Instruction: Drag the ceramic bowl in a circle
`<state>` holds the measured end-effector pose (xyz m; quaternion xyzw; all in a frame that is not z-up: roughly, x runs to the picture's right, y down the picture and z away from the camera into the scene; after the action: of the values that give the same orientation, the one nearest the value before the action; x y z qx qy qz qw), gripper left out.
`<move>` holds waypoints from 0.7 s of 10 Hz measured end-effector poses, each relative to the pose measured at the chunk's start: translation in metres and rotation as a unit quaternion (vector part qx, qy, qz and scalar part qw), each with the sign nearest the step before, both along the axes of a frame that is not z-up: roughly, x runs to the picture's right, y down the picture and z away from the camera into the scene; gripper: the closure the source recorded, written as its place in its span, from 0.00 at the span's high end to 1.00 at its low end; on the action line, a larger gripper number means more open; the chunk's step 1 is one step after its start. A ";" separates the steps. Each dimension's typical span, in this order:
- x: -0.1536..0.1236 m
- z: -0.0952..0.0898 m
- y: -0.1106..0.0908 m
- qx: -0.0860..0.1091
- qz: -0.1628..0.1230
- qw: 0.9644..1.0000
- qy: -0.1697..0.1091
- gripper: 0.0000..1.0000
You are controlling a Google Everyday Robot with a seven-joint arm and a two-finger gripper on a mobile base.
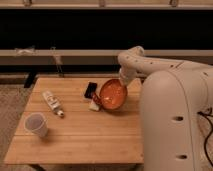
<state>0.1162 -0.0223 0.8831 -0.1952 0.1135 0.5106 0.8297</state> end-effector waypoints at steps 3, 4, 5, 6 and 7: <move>-0.049 -0.030 0.014 0.026 -0.036 0.999 -0.026 0.10; -0.065 -0.039 0.020 0.032 -0.048 0.998 -0.036 0.10; -0.080 -0.050 0.028 0.040 -0.060 0.996 -0.046 0.10; -0.087 -0.058 0.035 0.043 -0.066 0.995 -0.053 0.10; -0.096 -0.067 0.045 0.046 -0.073 0.994 -0.064 0.10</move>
<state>0.0197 0.0226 0.8159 -0.1798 0.0504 0.4398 0.8785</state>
